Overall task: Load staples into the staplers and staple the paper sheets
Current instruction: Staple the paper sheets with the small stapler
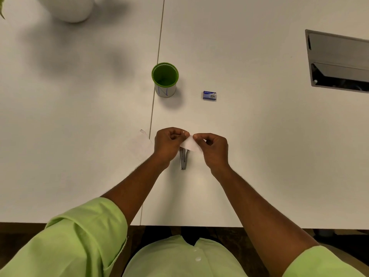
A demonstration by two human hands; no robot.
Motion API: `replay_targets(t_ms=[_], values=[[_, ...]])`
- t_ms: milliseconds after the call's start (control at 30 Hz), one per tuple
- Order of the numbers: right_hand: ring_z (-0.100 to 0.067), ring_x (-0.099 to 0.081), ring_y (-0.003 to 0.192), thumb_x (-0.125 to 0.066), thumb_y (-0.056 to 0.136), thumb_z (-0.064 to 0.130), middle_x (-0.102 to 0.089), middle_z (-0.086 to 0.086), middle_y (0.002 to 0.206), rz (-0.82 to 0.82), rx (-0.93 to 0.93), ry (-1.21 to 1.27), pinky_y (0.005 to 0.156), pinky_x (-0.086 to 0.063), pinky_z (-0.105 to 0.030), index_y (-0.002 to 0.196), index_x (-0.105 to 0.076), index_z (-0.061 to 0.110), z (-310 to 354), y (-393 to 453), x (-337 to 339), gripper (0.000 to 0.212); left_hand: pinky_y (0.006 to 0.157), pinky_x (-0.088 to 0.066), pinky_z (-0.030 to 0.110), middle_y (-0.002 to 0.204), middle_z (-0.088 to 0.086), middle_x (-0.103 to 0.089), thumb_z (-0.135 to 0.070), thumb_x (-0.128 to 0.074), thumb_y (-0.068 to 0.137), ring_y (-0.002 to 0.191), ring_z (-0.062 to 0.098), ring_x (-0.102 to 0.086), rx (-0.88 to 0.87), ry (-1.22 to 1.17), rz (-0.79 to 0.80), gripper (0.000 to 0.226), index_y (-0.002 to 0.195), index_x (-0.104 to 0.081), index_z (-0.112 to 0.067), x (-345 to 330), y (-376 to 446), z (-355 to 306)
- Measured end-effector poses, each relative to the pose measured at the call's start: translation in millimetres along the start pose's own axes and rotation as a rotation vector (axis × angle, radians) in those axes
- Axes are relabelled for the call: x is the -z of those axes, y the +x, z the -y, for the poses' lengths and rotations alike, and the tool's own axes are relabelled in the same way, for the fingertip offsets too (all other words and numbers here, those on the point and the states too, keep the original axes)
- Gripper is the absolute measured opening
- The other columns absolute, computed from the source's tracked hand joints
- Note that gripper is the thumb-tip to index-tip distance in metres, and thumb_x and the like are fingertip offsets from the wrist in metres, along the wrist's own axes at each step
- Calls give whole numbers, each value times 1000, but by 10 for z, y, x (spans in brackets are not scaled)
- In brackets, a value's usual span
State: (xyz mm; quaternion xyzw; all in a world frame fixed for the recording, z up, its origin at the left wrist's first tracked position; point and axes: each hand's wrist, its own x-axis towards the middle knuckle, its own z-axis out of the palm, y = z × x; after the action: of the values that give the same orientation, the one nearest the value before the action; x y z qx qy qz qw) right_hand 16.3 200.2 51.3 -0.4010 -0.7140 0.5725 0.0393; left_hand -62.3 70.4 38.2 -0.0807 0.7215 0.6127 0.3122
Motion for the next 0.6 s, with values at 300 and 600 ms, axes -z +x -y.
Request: replay_targets(t_ms=[300, 600], values=[[-24, -72, 71, -86, 78, 28, -76, -4, 74, 56, -92, 48, 66, -62, -36, 72, -77, 17, -39, 37, 73, 16, 87, -60, 51, 86, 2, -77, -14, -77, 87, 88, 20, -72, -2, 23, -26, 14, 78, -75, -24, 48, 14, 31], [-13, -73, 78, -78, 86, 10, -76, 0, 84, 3, -142, 161, 62, -59, -23, 81, -76, 17, -136, -32, 70, 8, 86, -61, 47, 90, 9, -74, -16, -77, 88, 92, 25, -72, 70, -82, 49, 7, 93, -72, -16, 22, -27, 73]])
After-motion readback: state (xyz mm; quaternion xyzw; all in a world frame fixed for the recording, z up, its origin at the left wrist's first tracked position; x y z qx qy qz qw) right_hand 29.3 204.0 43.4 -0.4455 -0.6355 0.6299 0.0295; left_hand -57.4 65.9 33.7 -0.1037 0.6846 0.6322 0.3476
